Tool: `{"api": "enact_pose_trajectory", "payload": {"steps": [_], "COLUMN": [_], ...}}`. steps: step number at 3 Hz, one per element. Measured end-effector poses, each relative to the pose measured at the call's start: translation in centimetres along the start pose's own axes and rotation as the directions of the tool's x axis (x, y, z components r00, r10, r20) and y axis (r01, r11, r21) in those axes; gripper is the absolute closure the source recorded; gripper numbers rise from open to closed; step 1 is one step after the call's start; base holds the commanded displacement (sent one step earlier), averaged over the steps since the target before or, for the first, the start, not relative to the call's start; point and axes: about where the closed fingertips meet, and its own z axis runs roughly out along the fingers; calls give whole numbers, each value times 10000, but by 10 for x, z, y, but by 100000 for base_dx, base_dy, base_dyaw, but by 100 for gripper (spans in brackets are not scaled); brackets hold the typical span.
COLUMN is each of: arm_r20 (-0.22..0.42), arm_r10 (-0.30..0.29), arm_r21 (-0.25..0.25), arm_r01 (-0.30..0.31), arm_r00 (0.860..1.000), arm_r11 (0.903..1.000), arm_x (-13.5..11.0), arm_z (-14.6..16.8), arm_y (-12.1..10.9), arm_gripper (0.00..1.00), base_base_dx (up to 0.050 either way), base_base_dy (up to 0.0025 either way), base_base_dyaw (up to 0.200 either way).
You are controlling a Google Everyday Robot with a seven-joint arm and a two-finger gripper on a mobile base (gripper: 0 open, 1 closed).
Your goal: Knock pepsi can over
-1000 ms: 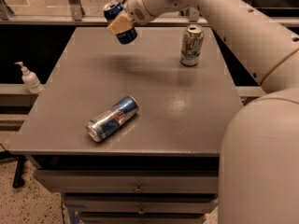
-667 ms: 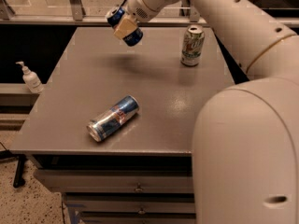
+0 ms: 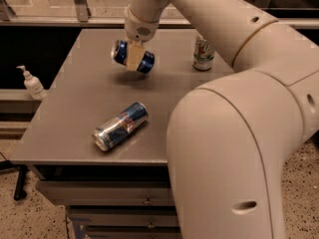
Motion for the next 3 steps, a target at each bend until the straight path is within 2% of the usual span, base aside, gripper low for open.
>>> {"api": "enact_pose_trajectory", "payload": {"steps": [1,2,3], "arm_r20": [-1372,-1960,-2048], "arm_r10": [-1615,-2851,-3295], "arm_r21": [-1819,-3012,-3350], "arm_r01": [1354,2191,2503], "arm_r00": [9773,9383,9217], "arm_r11": [9740,9281,9084], "arm_x": [4,0,-7], "arm_z": [1,0,2], "arm_y": [49,78,87], "arm_gripper": [59,34,13], "base_base_dx": [0,0,0], "base_base_dy": [0,0,0], "base_base_dyaw": [0,0,0]}}
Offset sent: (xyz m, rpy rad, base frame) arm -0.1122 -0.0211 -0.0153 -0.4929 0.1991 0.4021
